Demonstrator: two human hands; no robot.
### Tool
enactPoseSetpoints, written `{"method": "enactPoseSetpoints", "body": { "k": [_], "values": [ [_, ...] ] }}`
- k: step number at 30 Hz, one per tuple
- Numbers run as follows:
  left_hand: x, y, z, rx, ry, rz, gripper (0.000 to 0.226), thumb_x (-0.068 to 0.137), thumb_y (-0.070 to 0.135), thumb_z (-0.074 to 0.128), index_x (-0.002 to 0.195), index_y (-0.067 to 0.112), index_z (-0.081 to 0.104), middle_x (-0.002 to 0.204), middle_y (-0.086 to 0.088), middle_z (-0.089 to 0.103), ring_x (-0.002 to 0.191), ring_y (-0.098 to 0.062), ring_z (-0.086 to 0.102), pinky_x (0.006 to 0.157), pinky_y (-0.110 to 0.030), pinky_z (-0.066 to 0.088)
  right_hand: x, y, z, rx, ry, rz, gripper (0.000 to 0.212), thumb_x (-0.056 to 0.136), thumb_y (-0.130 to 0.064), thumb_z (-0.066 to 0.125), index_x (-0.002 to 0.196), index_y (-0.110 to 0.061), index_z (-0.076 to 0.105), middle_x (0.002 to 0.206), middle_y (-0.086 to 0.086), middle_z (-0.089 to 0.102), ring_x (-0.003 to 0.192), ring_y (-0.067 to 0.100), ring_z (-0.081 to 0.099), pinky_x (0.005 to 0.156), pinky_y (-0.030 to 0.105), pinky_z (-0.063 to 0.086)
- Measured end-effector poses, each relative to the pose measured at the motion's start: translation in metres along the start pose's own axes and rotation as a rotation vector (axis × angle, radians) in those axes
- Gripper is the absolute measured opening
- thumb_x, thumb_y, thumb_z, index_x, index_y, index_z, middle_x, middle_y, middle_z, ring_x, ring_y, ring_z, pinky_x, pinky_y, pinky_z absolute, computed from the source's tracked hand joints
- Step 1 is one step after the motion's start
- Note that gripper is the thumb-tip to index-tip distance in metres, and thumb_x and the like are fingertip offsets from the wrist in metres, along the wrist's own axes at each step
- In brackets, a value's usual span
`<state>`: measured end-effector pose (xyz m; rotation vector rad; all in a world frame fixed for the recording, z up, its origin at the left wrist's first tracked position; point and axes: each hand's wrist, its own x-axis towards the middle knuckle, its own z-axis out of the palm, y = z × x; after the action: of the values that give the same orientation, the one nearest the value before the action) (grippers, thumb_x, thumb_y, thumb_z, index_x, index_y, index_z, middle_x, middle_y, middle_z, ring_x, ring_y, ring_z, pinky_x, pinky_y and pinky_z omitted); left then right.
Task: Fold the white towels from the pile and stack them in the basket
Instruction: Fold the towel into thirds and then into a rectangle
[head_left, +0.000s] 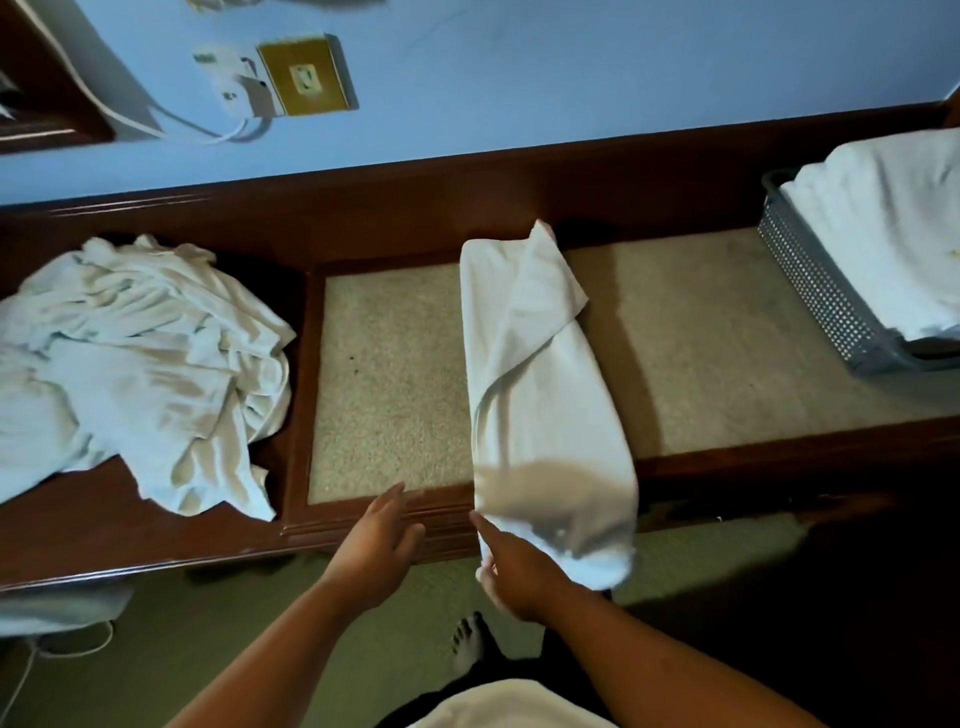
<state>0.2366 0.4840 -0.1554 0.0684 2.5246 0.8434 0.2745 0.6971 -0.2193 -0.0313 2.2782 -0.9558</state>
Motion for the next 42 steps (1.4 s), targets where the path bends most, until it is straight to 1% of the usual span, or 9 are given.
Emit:
{"method": "enactPoseSetpoints", "body": {
  "k": [5,10,15,19,24,28,32,38,42],
  "values": [
    [-0.004,-0.016,0.008,0.019,-0.059,0.004,0.047,0.099,0.03,0.06,0.144,0.029,0.05,0.162,0.0,0.031,0.144,-0.017,0.04,0.115,-0.035,0.039,-0.009,0.032,-0.004,0.026,0.187,0.105,0.056,0.096,-0.026,0.052,0.149,-0.026,0.035,0.148,-0.001,0.044,0.134,0.02,0.046,0.109,0.036,0.039],
    [0.003,0.0,0.03,0.091,-0.136,0.047,0.045,0.099,0.031,0.059,0.143,0.025,0.051,0.158,-0.002,0.039,0.145,-0.016,0.037,0.115,-0.023,0.027,-0.034,0.088,-0.047,-0.332,0.318,0.322,0.033,0.092,-0.028,0.051,0.124,-0.023,0.052,0.13,0.001,0.049,0.12,0.027,0.052,0.095,0.038,0.045],
    [0.018,0.039,0.045,0.142,-0.18,0.173,0.041,0.098,0.025,0.06,0.139,0.025,0.056,0.147,0.003,0.051,0.135,-0.014,0.049,0.11,-0.021,0.033,-0.051,0.139,-0.065,-0.11,0.467,0.436,0.016,0.091,-0.024,0.058,0.107,-0.023,0.056,0.124,0.005,0.05,0.101,0.028,0.06,0.084,0.039,0.051],
    [0.036,0.067,0.066,0.252,-0.265,0.239,0.049,0.1,0.031,0.056,0.147,0.033,0.044,0.164,0.003,0.024,0.142,-0.02,0.039,0.115,-0.037,0.036,-0.039,0.16,-0.054,0.076,0.44,0.521,0.054,0.088,-0.019,0.066,0.137,-0.017,0.045,0.144,0.009,0.033,0.115,0.033,0.056,0.092,0.042,0.05],
    [0.057,0.091,0.09,0.43,-0.334,0.293,0.059,0.102,0.035,0.052,0.155,0.035,0.027,0.169,0.005,0.0,0.151,-0.026,0.02,0.117,-0.048,0.034,-0.042,0.181,-0.029,-0.13,-0.067,0.497,0.043,0.105,-0.007,0.038,0.148,0.001,0.036,0.157,0.014,0.032,0.132,0.025,0.042,0.112,0.034,0.03],
    [0.073,0.102,0.098,0.483,-0.33,0.228,0.061,0.1,0.036,0.052,0.154,0.036,0.024,0.169,0.004,-0.004,0.153,-0.027,0.013,0.116,-0.054,0.033,-0.042,0.183,-0.035,-0.107,0.073,0.542,0.056,0.097,-0.017,0.044,0.152,-0.015,0.035,0.158,0.012,0.03,0.141,0.03,0.039,0.112,0.035,0.034],
    [0.081,0.109,0.102,0.522,-0.311,0.198,0.065,0.101,0.04,0.05,0.157,0.034,0.018,0.168,0.005,-0.011,0.155,-0.024,0.003,0.118,-0.052,0.026,-0.047,0.172,-0.067,0.089,0.33,0.569,0.025,0.089,-0.015,0.052,0.113,-0.022,0.054,0.126,0.004,0.049,0.112,0.028,0.055,0.092,0.037,0.047],
    [0.093,0.125,0.108,0.47,-0.231,0.1,0.066,0.103,0.042,0.043,0.16,0.03,0.01,0.169,0.005,-0.012,0.156,-0.021,0.0,0.122,-0.045,0.018,-0.042,0.165,-0.124,-0.068,0.596,0.164,0.017,0.082,-0.024,0.049,0.097,-0.022,0.056,0.102,0.001,0.054,0.087,0.027,0.058,0.071,0.04,0.048],
    [0.096,0.138,0.116,0.43,-0.212,0.047,0.066,0.104,0.043,0.041,0.161,0.027,0.011,0.168,0.005,-0.013,0.156,-0.018,-0.003,0.122,-0.044,0.02,-0.025,0.154,-0.156,-0.238,0.542,-0.044,0.027,0.084,-0.032,0.048,0.106,-0.023,0.061,0.112,0.002,0.059,0.094,0.026,0.061,0.078,0.039,0.053]
  ]
}}
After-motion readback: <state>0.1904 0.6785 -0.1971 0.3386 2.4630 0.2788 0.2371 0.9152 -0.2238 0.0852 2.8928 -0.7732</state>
